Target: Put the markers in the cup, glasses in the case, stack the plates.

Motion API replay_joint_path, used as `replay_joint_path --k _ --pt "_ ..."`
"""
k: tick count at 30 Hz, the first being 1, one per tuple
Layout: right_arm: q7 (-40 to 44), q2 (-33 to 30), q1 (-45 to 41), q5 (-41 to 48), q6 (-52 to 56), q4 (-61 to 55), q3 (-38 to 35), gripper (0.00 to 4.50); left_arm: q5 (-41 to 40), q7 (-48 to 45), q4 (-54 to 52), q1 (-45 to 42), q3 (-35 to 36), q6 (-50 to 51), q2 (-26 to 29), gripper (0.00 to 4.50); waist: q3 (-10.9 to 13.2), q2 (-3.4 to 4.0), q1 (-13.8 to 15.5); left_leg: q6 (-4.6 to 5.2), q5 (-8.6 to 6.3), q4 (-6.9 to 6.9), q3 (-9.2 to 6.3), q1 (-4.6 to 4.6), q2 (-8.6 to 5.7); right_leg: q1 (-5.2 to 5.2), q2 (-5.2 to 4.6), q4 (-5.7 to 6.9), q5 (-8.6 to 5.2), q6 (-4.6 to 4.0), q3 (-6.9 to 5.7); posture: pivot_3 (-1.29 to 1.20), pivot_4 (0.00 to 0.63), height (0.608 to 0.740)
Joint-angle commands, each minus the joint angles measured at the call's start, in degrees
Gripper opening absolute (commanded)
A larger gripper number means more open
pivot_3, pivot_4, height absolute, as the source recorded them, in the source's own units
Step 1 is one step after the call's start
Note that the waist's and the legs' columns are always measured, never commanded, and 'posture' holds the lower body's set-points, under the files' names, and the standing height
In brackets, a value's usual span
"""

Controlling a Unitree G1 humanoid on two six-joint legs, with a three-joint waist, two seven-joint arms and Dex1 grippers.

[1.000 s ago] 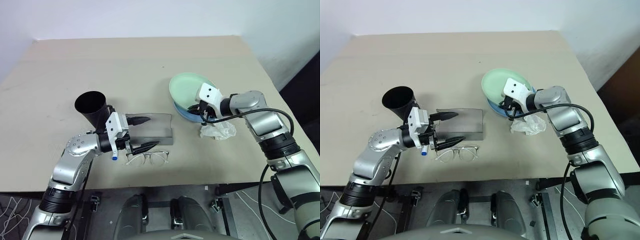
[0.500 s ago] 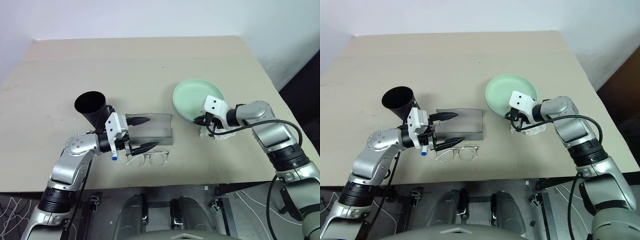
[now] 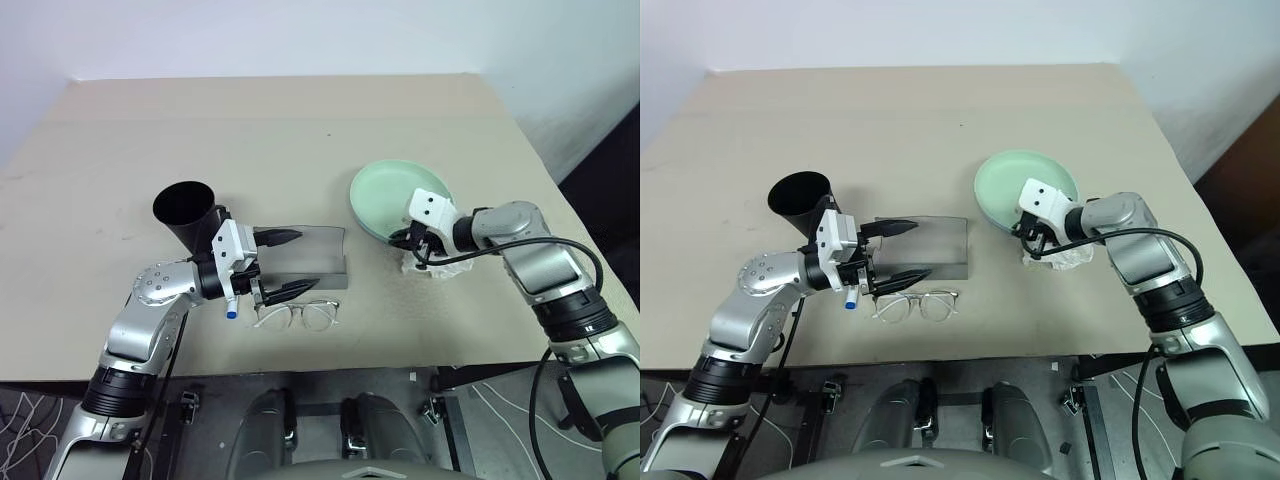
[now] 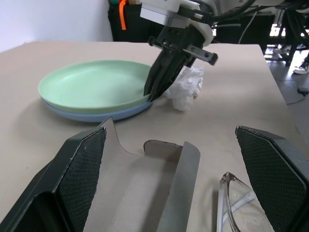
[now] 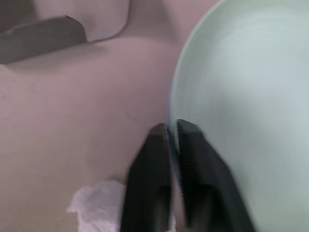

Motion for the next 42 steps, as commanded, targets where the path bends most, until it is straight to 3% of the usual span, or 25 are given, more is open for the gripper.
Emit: replay_joint_path --k 1,9,23,34,42 --pt "0.8 -0.62 -1.27 2.08 0.64 -1.68 -3.15 1.72 0.14 -0.05 -1.02 0.13 0.3 -1.29 -0.14 4.5 0.0 0.0 -0.03 0.01 0.0 0.0 0.0 -0.01 0.0 -0.02 0.0 0.0 0.0 0.01 0.0 0.0 0.15 0.715" --pt "0.5 -0.82 -3.51 7.85 3.13 -2.3 -10.53 4.46 0.44 0.1 -0.8 0.5 0.36 -1.83 -0.21 4.5 0.01 0.02 -0.06 0.02 0.0 -0.04 0.0 -0.01 0.01 -0.04 0.01 0.0 0.01 0.02 0.0 0.0 0.15 0.715" --pt "4.75 -9.05 7.44 19.2 12.86 -8.05 -19.24 4.46 0.32 -0.43 -1.06 1.77 0.61 -2.1 0.57 4.5 0.05 0.08 -0.15 0.12 -0.07 -0.12 0.0 -0.03 0.01 -0.04 -0.02 -0.14 -0.01 -0.01 0.0 0.0 0.15 0.715" --pt "-2.07 -8.14 8.44 15.69 15.91 -0.05 -14.83 4.46 0.93 -0.34 -0.56 1.49 0.16 -2.38 0.0 4.5 0.05 0.09 -0.06 0.11 -0.08 -0.14 0.01 -0.07 0.0 -0.07 -0.04 -0.17 -0.1 -0.16 0.0 0.0 0.15 0.715" --pt "-0.74 -9.19 8.96 15.1 18.43 1.49 -10.94 4.46 1.14 -0.51 0.13 1.31 0.28 -2.56 -0.05 4.5 0.05 0.09 -0.01 0.12 -0.07 -0.16 0.02 -0.07 0.0 -0.08 0.0 -0.17 0.0 0.03 0.0 0.0 0.15 0.715"
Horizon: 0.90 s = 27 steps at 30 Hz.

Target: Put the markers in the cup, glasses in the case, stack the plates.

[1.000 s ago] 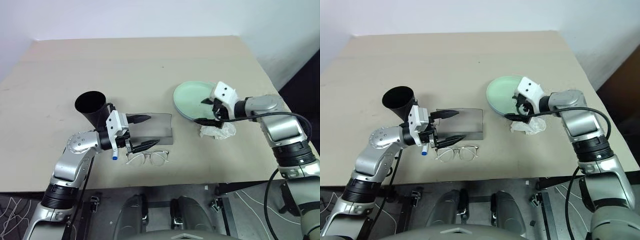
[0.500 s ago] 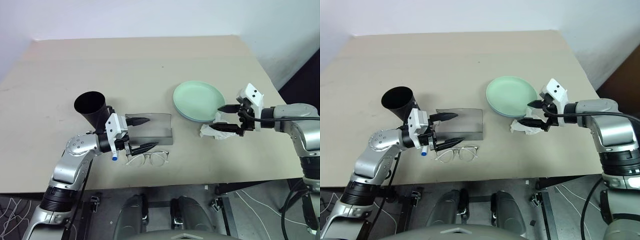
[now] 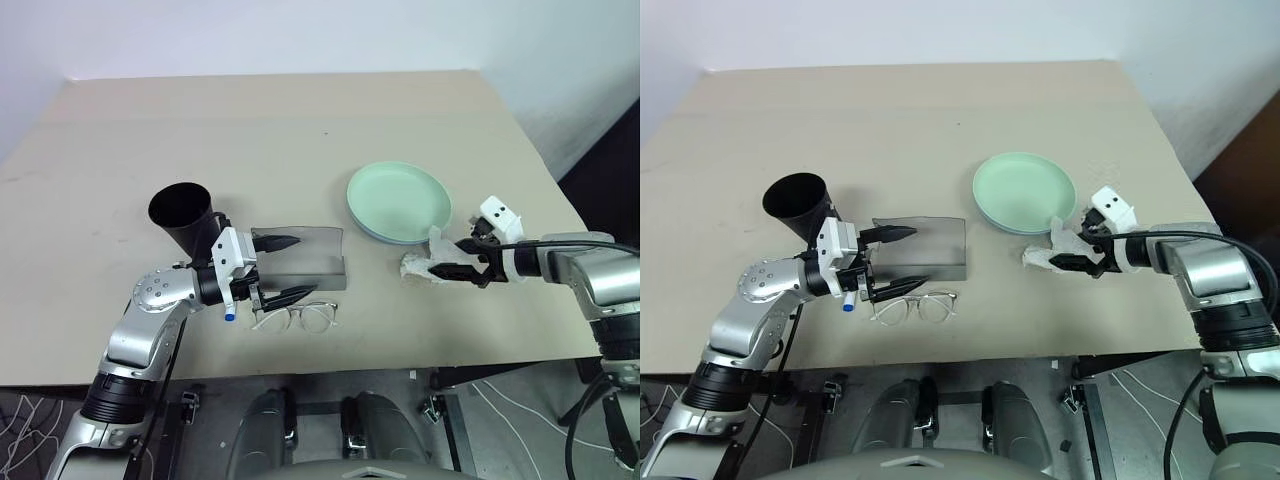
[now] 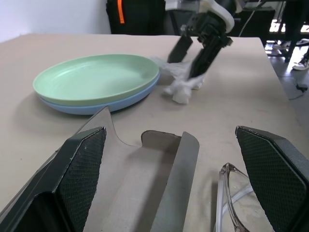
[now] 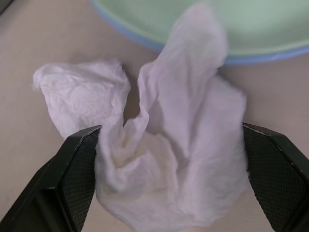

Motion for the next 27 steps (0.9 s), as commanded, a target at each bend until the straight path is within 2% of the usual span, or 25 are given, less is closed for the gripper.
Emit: replay_joint_path --k 1,4,7,18,21,27 --pt "0.6 -0.82 0.06 -0.35 0.13 -0.48 0.72 4.46 0.08 -0.22 -0.41 -0.56 0.29 -1.16 -0.02 4.5 0.0 0.0 0.02 0.0 0.0 0.0 0.0 0.0 0.0 0.0 0.0 0.0 0.0 0.0 0.0 0.0 0.15 0.715" --pt "0.71 -0.93 0.5 -1.14 -2.03 -0.99 1.04 4.46 0.14 -0.21 -0.23 -0.76 0.29 -1.2 -0.09 4.5 0.0 0.0 0.02 0.0 0.0 0.01 0.0 0.0 0.0 0.02 0.0 0.0 0.0 0.01 0.0 0.0 0.15 0.715" --pt "1.76 -1.83 1.49 -1.06 -3.61 -2.29 0.66 3.89 0.25 -0.32 -0.03 -0.89 0.29 -1.29 -0.06 4.5 0.0 0.0 0.04 0.0 0.0 0.01 0.0 0.0 0.0 0.01 0.0 0.0 0.0 0.01 0.0 0.0 0.15 0.715" --pt "4.65 -4.96 1.44 0.73 -5.64 -5.76 -2.14 0.07 0.34 -0.67 0.86 -1.04 0.67 -2.0 0.22 4.5 0.0 0.0 0.09 0.0 0.0 -0.01 0.01 0.0 0.0 0.01 0.02 0.0 0.0 0.05 0.0 0.0 0.15 0.715" --pt "5.15 -5.09 -0.21 2.69 -5.13 -6.81 -4.37 0.03 0.13 -0.61 0.61 -0.85 0.92 -2.02 0.38 4.5 0.01 0.01 0.06 0.0 0.0 -0.02 0.01 0.0 0.0 -0.01 0.02 -0.01 0.0 0.05 0.0 0.0 0.15 0.715" --pt "1.87 -0.92 -9.47 7.47 -4.37 -2.79 -10.09 0.03 -1.58 0.1 -2.54 0.28 1.78 -0.33 0.77 4.5 0.03 0.04 -0.09 -0.01 0.0 -0.03 0.01 0.02 0.01 -0.01 0.05 0.0 0.0 0.04 0.01 0.0 0.15 0.715"
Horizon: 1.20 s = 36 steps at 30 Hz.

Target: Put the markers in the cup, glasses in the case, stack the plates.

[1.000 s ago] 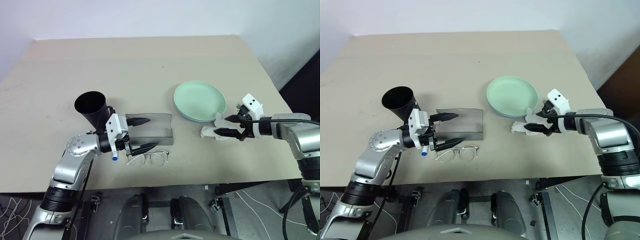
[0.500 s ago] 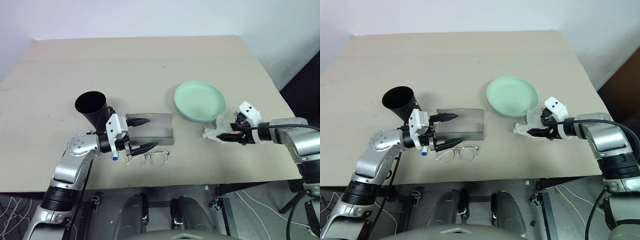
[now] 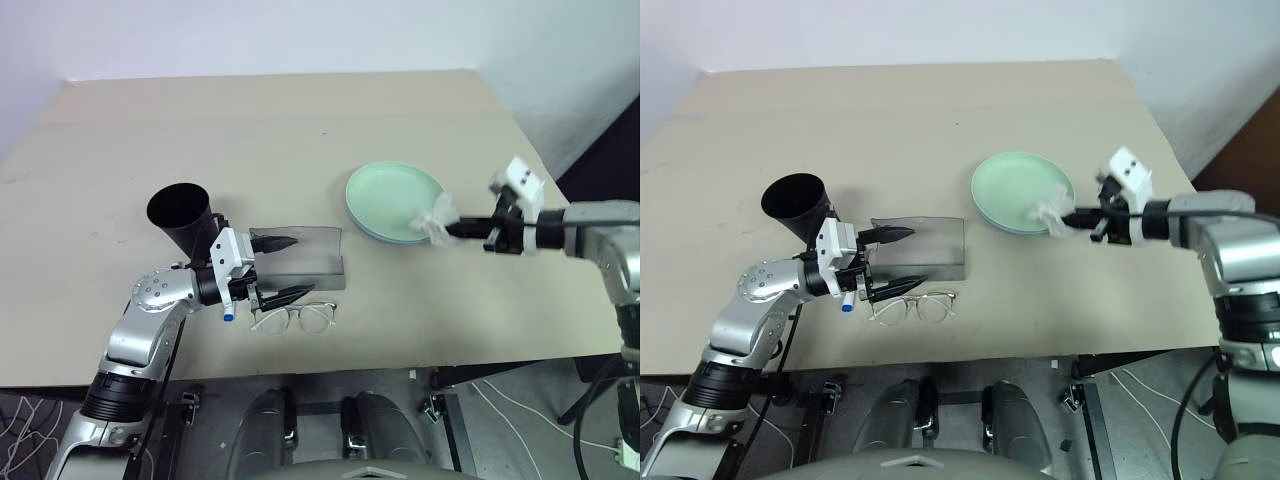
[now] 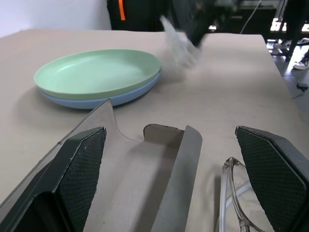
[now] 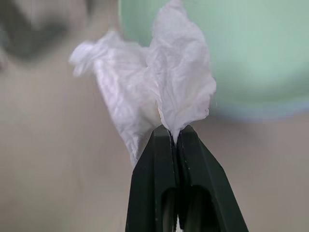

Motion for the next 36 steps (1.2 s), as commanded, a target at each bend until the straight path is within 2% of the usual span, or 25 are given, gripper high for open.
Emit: replay_joint_path --k 1,5,9,17,20,28,31,32,36 --pt "-2.36 2.21 -5.6 1.59 -1.74 2.81 -3.84 0.03 -2.41 0.79 -4.7 0.57 2.14 1.37 0.67 4.5 0.0 0.0 0.07 0.0 0.0 0.0 0.0 0.0 0.0 0.0 0.0 0.0 0.0 0.0 0.0 0.0 0.15 0.715" --pt "-5.41 6.99 -10.92 -1.22 -8.87 9.32 -2.74 0.03 -4.67 2.5 -9.14 2.33 4.27 4.76 2.05 4.5 0.0 -0.01 0.05 0.0 0.0 -0.08 0.0 -0.03 -0.02 -0.01 -0.03 -0.09 0.0 -0.01 0.01 0.0 0.15 0.715" --pt "-11.58 13.41 -17.25 -9.78 -19.4 21.47 2.7 0.03 -6.5 3.98 -14.78 5.55 6.71 8.31 4.6 4.5 0.02 0.03 -0.37 -0.02 0.03 -0.1 0.05 -0.01 -0.02 -0.04 0.01 -0.07 0.01 0.0 0.04 0.0 0.15 0.715" --pt "-10.05 18.71 -23.0 -18.17 -26.88 36.84 10.42 0.03 -9.97 7.04 -23.84 13.26 11.88 13.78 8.87 4.5 0.03 0.04 0.21 -0.05 0.07 -0.18 0.09 -0.02 -0.05 -0.06 0.0 -0.03 0.01 0.01 0.04 0.0 0.15 0.715" --pt "-7.58 19.45 -24.17 -18.5 -28.07 38.9 10.79 0.61 -11.83 7.52 -26.42 17.07 14.3 15.49 10.04 4.5 0.04 0.05 -0.06 -0.05 0.07 -0.17 0.09 -0.01 -0.05 -0.06 -0.01 -0.03 0.01 0.0 0.05 0.0 0.15 0.715" --pt "-2.17 18.43 -24.9 -21.17 -31.71 38.66 12.44 3.24 -12.52 8.2 -27.48 22.36 17.88 15.37 11.13 4.5 0.04 0.06 -0.2 -0.12 0.09 -0.27 0.09 0.05 -0.03 -0.07 0.01 -0.02 0.0 -0.02 0.05 0.0 0.15 0.715" --pt "-0.09 17.76 -25.99 -19.67 -30.78 37.63 10.72 4.28 -12.04 8.33 -26.81 24.42 20.29 13.81 10.63 4.5 0.05 0.07 -0.19 -0.12 0.09 -0.29 0.09 0.01 -0.04 -0.12 -0.01 -0.02 0.0 -0.03 0.07 0.0 0.15 0.715" --pt "0.83 17.58 -26.1 -19.14 -30.5 37.24 10.3 4.48 -11.81 8.21 -26.73 24.96 20.66 13.44 10.56 4.5 0.05 0.07 -0.19 -0.12 0.09 -0.3 0.09 0.01 -0.04 -0.12 -0.01 -0.03 0.0 -0.03 0.07 0.0 0.15 0.715" --pt "4.03 18.41 -27.19 -14.31 -24.8 34.45 7.16 4.48 -11.34 8.36 -27.3 27.51 21.78 12.54 10.5 4.5 0.05 0.07 -0.21 -0.13 0.08 -0.33 0.09 0.01 -0.04 -0.15 -0.03 -0.04 -0.01 -0.05 0.07 0.0 0.15 0.715"
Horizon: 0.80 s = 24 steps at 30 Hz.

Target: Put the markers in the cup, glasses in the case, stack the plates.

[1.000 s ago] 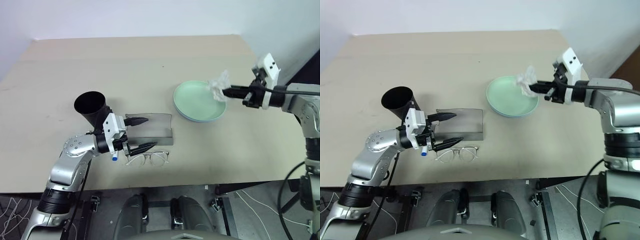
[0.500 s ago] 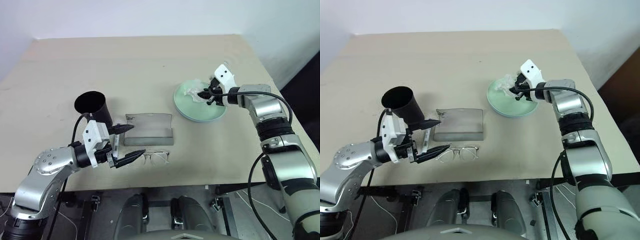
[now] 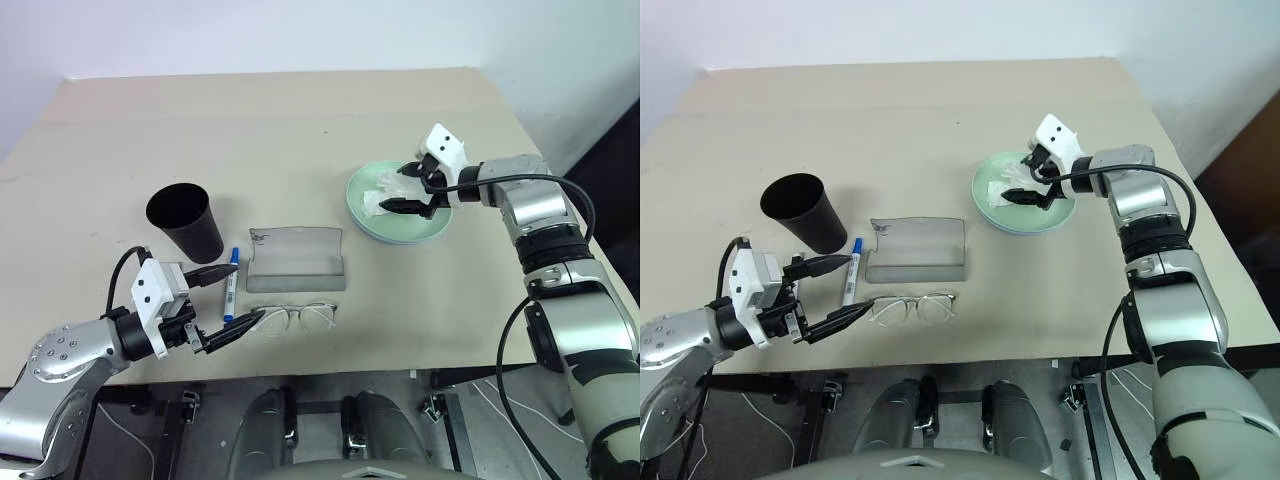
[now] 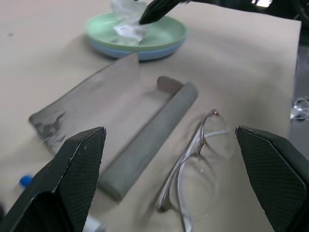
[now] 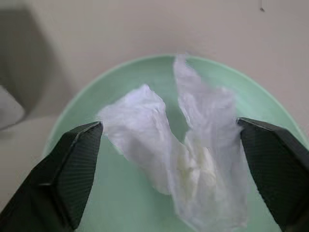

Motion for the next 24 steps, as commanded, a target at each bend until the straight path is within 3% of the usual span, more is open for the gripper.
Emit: replay_joint_path --k 1,8,24 --pt "3.75 0.26 -3.46 7.12 8.07 -6.18 -4.93 4.48 0.02 0.48 -2.2 1.86 2.67 -1.9 -0.25 4.5 0.0 0.0 -0.06 -0.01 0.0 -0.01 0.0 0.0 0.0 -0.01 -0.01 0.0 -0.01 -0.02 0.0 0.0 0.15 0.715" --pt "12.61 2.94 -3.08 17.51 28.38 -18.57 -2.3 4.48 -1.1 1.78 -1.86 5.78 5.07 -2.91 -2.49 4.5 -0.01 0.02 -0.5 -0.14 -0.08 -0.15 0.0 -0.02 0.01 -0.16 -0.08 0.0 -0.06 -0.14 0.03 0.0 0.15 0.715" --pt "27.93 5.42 -5.25 14.33 32.17 -24.0 21.35 4.48 0.24 0.96 0.54 11.65 10.57 -6.78 -3.71 4.5 0.0 0.02 -1.61 -0.17 -0.1 -0.22 0.0 -0.33 -0.02 -0.55 -0.18 0.0 -0.15 -0.36 0.03 0.0 0.15 0.715"
